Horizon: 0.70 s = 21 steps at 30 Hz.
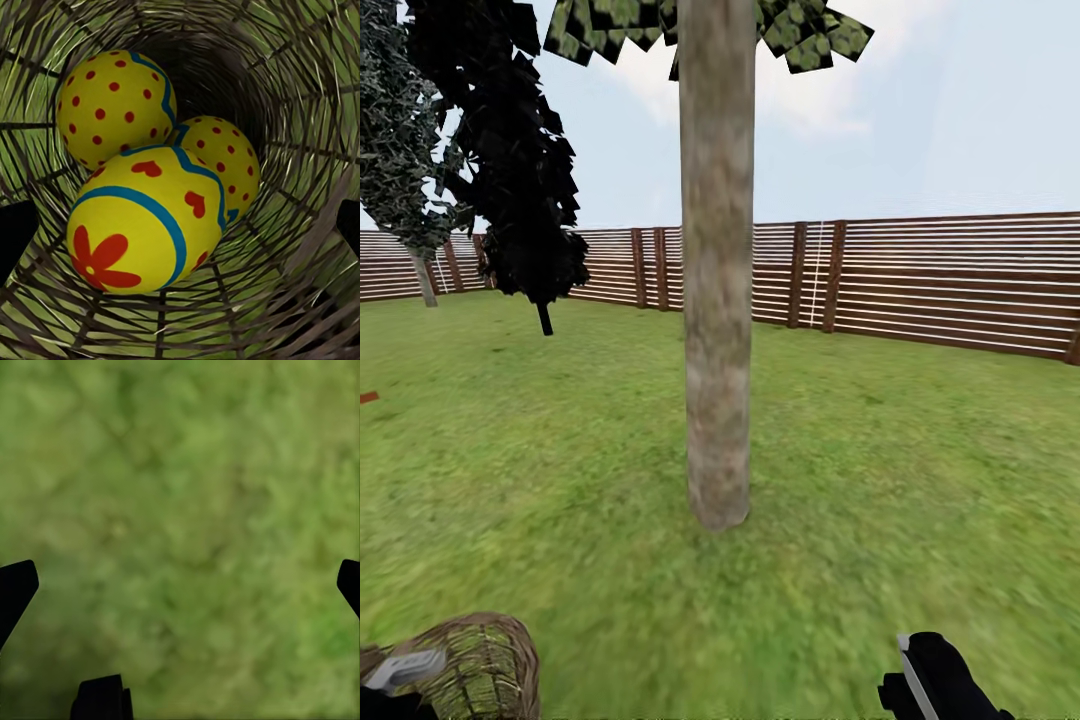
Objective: Take the three Easter eggs out of the wicker basket on the lawn in the garden, then place them on the lawn next to a single tree (choose any tree) so that all three eggs are next to the same tree and none are left in the basket.
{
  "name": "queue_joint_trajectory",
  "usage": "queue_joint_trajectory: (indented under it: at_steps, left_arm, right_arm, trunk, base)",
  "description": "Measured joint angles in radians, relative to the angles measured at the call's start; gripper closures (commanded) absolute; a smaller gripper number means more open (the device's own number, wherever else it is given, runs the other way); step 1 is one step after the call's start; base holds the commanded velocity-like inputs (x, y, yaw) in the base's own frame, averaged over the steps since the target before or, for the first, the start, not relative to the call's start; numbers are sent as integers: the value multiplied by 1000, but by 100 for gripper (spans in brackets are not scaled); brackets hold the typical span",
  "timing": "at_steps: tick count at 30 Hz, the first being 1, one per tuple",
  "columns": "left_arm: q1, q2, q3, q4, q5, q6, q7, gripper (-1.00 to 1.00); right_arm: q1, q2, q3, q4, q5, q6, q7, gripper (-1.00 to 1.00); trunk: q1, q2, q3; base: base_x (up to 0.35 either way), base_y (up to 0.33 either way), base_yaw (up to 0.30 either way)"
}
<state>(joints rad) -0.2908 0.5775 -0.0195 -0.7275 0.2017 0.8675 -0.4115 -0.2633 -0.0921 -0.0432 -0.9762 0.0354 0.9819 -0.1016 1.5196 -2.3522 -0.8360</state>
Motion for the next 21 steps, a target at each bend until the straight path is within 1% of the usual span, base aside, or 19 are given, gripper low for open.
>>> queue_joint_trajectory:
  at_steps: [7,21]
  left_arm:
    - [0,-1,-1,-1,0,0,1,-100]
    - [0,-2,0,-1,0,0,1,-100]
  right_arm:
    - [0,0,-1,0,0,0,0,-100]
    - [0,0,-1,0,0,0,1,-100]
  trunk:
    - [27,-49,-22]
    - [81,-147,-66]
  base:
    - [-1,40,0]
    - [0,2,0]
